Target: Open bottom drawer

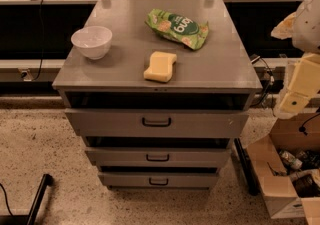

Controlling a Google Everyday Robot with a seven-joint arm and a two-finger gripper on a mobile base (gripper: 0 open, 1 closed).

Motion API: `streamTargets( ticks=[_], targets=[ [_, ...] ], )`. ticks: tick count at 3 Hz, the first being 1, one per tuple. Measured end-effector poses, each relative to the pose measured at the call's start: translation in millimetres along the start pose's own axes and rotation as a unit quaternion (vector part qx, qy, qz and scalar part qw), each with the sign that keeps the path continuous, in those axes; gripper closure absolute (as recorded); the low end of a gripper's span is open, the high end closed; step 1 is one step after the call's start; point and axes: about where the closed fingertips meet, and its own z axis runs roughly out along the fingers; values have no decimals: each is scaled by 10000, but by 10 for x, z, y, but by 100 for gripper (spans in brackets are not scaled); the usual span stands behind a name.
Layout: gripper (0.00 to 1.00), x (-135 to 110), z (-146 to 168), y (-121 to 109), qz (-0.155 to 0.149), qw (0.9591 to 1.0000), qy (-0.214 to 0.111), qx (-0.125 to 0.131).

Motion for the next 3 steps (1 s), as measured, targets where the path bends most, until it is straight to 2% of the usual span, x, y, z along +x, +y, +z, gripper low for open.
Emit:
streamTargets(
  ticks=[2,3],
  targets=[
    [0,36,201,48,90,9997,-53,-199],
    [0,-115,250,290,135,9990,-355,-219]
  ],
)
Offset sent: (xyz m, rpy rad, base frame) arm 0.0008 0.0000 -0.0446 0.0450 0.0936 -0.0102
